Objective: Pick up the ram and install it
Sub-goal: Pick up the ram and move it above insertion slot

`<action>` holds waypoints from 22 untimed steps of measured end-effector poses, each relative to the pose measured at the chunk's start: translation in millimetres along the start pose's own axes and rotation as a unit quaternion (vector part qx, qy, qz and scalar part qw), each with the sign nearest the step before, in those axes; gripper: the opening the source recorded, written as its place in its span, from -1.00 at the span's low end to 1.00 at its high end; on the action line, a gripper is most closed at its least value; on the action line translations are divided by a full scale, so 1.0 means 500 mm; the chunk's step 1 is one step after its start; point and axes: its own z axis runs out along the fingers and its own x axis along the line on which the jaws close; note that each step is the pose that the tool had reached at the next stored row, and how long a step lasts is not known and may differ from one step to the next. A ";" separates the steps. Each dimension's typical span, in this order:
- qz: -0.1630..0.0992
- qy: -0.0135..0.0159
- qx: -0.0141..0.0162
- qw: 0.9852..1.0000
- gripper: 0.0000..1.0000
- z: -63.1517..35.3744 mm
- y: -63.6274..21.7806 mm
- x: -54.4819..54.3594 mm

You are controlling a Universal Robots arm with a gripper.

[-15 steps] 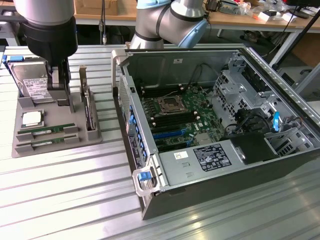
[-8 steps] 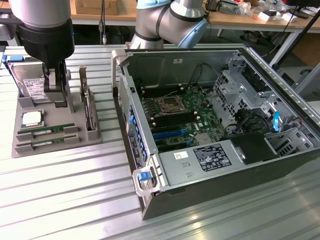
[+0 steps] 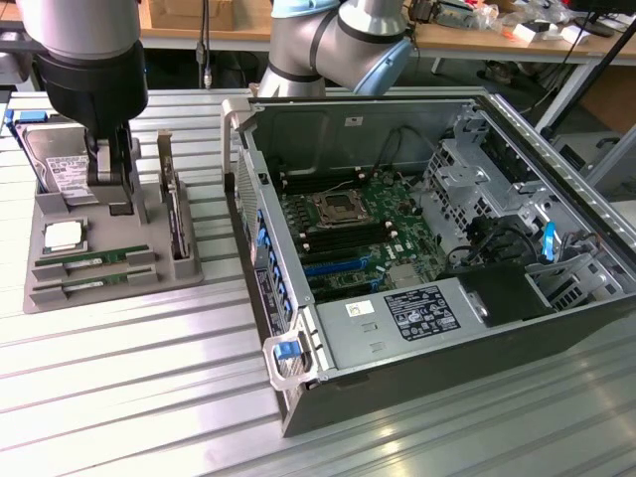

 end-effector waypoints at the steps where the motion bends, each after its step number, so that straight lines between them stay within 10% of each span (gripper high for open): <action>1: 0.000 0.000 0.000 1.000 -0.27 0.001 0.000 0.000; 22: 0.000 0.000 0.000 1.000 -0.27 0.023 0.000 0.000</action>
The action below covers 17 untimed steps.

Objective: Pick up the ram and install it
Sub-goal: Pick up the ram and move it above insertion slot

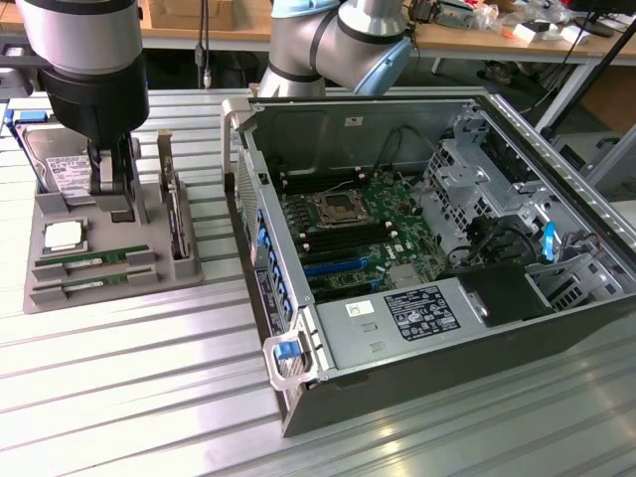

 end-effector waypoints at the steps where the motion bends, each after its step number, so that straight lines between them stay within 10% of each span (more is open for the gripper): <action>1: 0.000 0.000 0.000 1.000 -0.27 0.001 0.000 0.000; 17: 0.000 0.000 0.000 1.000 -0.27 0.016 -0.001 0.000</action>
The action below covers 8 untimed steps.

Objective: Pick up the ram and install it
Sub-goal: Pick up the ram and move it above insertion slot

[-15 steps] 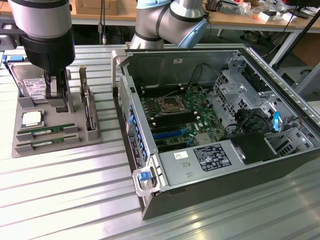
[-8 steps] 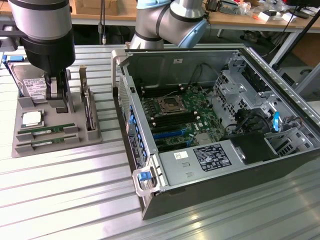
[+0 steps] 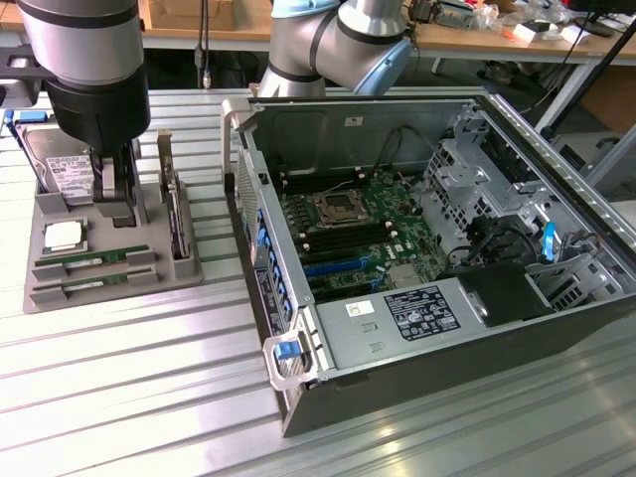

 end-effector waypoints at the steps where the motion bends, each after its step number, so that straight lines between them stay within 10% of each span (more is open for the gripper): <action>1: 0.000 0.000 0.000 1.000 -0.27 0.001 0.000 0.000; 8: 0.000 0.000 0.000 1.000 -0.27 0.007 0.000 0.000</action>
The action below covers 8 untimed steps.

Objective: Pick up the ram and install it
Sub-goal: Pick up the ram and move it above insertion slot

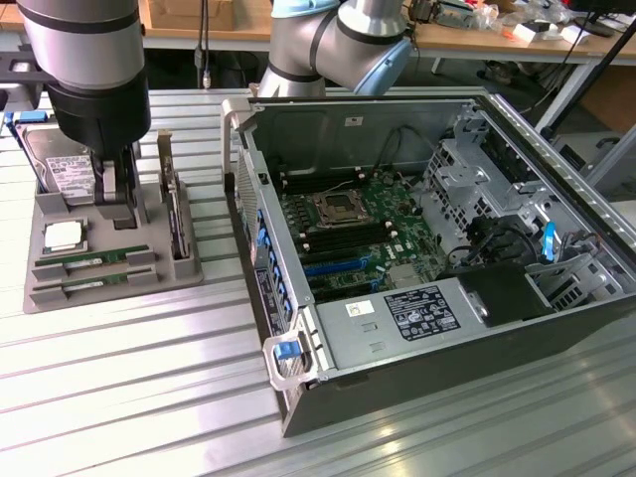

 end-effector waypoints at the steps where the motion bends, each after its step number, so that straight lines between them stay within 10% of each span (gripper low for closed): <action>1: 0.000 0.000 0.000 1.000 -0.27 0.001 0.000 0.000; 8: 0.000 0.000 0.000 1.000 -0.27 0.008 0.001 0.000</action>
